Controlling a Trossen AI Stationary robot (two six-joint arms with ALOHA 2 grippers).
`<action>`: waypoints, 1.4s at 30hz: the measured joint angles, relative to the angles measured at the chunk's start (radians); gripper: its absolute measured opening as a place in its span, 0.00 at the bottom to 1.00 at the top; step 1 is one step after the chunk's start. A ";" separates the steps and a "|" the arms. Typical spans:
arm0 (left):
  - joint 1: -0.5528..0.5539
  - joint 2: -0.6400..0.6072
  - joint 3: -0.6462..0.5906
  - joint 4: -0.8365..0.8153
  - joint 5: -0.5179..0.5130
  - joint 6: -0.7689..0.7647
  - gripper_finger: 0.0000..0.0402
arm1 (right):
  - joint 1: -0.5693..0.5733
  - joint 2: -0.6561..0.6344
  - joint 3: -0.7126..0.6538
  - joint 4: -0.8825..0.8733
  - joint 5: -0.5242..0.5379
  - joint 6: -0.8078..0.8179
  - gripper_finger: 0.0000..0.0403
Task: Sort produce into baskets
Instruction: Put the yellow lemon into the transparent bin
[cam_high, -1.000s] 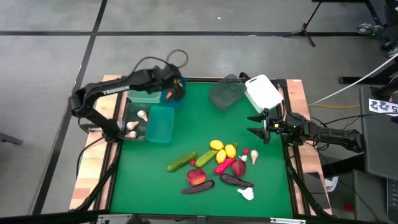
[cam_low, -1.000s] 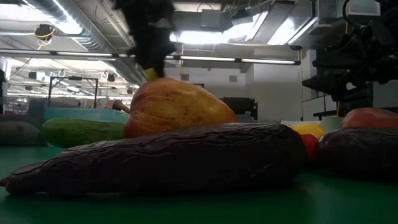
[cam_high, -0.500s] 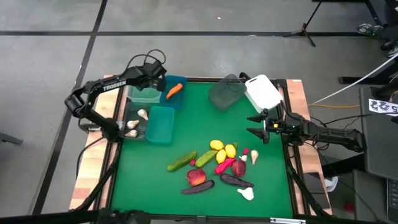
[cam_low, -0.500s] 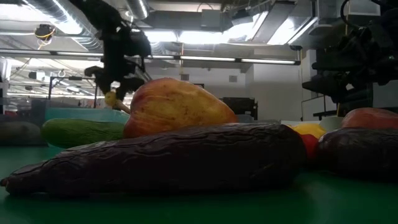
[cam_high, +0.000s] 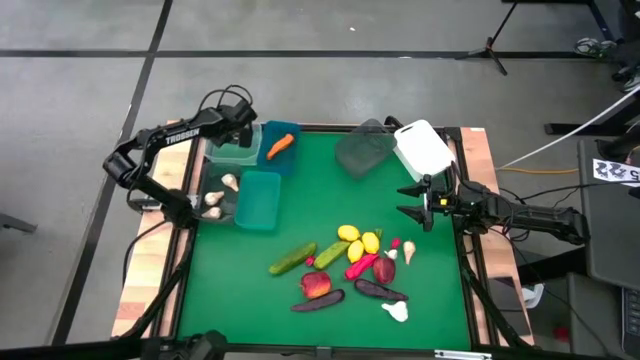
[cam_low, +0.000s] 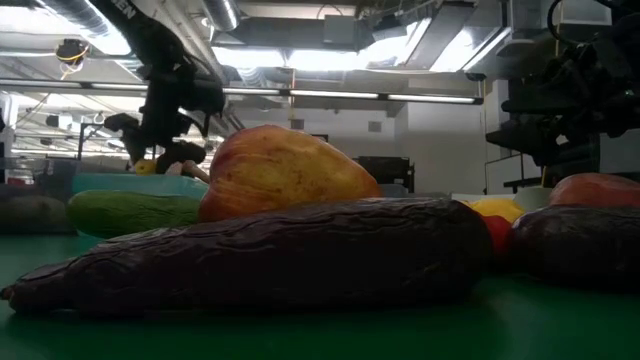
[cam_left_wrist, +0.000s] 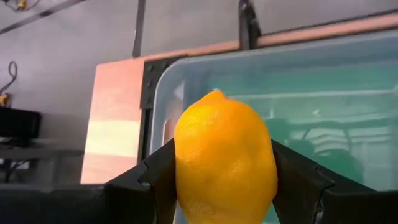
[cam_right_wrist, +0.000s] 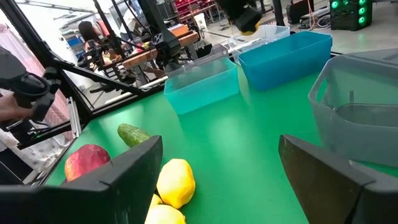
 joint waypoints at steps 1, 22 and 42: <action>-0.001 0.000 0.000 0.000 0.000 0.002 0.49 | 0.000 0.000 0.000 0.000 0.000 0.000 0.79; -0.003 0.000 0.000 0.011 0.078 0.104 0.49 | 0.000 0.000 0.000 0.000 0.000 0.000 0.79; -0.008 0.000 0.000 0.020 0.181 0.147 0.76 | 0.000 0.000 0.000 0.000 -0.001 -0.001 0.79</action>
